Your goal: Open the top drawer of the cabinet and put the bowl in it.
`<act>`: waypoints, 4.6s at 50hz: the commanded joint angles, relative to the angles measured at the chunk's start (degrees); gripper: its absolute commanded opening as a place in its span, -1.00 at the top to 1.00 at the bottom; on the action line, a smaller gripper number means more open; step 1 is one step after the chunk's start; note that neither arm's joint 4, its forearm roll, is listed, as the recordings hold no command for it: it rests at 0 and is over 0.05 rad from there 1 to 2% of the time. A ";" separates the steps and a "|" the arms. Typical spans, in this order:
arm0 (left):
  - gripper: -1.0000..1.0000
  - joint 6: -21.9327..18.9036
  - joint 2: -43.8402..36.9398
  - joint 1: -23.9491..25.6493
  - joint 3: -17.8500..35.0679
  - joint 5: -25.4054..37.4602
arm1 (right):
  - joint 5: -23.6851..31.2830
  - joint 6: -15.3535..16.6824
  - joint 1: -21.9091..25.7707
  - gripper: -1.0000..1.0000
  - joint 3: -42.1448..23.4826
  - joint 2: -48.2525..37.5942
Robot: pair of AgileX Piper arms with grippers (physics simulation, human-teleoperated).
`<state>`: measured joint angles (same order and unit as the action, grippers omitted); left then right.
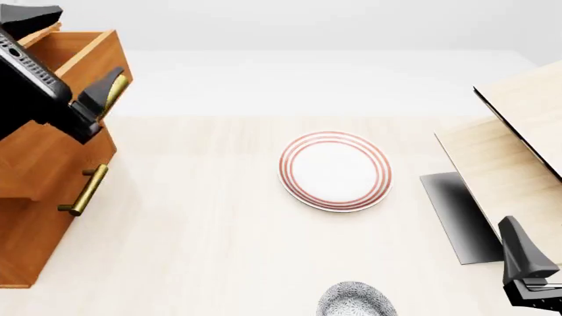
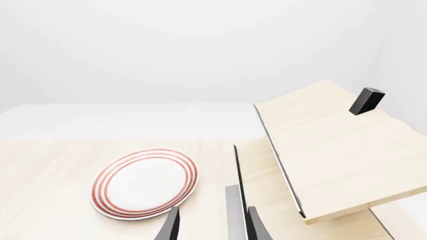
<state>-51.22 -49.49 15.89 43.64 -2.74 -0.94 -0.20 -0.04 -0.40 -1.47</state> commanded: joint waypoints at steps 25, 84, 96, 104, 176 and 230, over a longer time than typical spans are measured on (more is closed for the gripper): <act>-1.00 39.98 -7.24 -7.54 23.91 33.38 | 0.22 0.04 0.01 -1.00 0.08 0.32; -1.00 54.97 -21.40 -16.49 35.30 45.54 | 0.22 0.04 0.01 -1.00 0.08 0.32; -1.00 54.71 -23.35 -17.70 36.43 47.44 | 0.22 0.04 0.01 -1.00 0.08 0.32; -1.00 53.79 -24.02 -18.67 35.62 49.11 | 0.22 0.04 0.01 -1.00 0.08 0.32; -1.00 53.62 -27.32 -13.62 30.30 45.54 | 0.22 0.04 0.01 -1.00 0.08 0.32; -1.00 53.23 -31.35 -1.59 32.44 44.88 | 0.22 0.04 0.01 -1.00 0.08 0.32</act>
<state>2.54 -79.97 12.13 75.99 42.46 -0.94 -0.20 -0.04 -0.40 -1.47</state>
